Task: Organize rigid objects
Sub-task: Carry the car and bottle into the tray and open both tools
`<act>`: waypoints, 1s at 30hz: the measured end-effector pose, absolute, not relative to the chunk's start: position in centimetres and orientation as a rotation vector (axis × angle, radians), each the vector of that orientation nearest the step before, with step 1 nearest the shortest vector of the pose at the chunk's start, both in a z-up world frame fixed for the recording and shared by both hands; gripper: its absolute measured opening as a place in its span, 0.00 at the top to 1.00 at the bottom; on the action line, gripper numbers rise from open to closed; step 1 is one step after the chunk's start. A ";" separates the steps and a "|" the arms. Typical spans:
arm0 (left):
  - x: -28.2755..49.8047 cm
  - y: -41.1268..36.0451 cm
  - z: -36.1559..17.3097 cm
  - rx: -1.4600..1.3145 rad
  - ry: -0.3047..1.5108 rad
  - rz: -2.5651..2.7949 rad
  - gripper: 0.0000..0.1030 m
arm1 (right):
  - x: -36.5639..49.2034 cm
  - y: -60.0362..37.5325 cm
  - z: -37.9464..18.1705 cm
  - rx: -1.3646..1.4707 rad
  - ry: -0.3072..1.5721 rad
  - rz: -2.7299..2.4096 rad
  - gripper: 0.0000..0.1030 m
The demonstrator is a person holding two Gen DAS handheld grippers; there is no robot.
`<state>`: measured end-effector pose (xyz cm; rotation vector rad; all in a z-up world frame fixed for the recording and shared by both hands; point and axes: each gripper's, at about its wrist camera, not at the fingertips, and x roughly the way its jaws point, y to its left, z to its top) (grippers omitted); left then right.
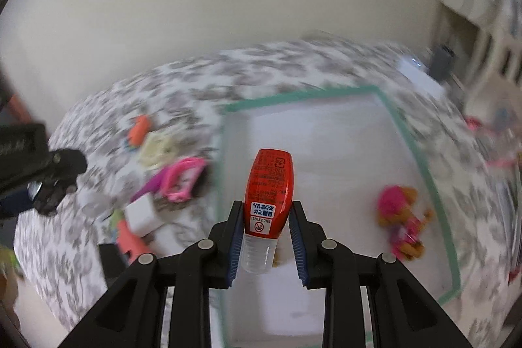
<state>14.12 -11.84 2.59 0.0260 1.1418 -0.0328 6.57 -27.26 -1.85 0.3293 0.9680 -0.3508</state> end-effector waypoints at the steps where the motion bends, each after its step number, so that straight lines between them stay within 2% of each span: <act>1: 13.7 -13.3 2.4 0.050 1.147 -0.051 0.25 | 6.3 -28.1 -2.2 0.335 0.980 -0.389 0.72; 10: 10.7 -19.2 -1.1 0.104 1.220 -0.181 0.24 | 4.7 -32.0 -3.7 0.377 1.034 -0.520 0.72; 30: 10.3 -19.8 -5.1 0.011 1.382 -0.329 0.24 | 3.3 -33.5 -7.1 0.490 1.179 -0.572 0.72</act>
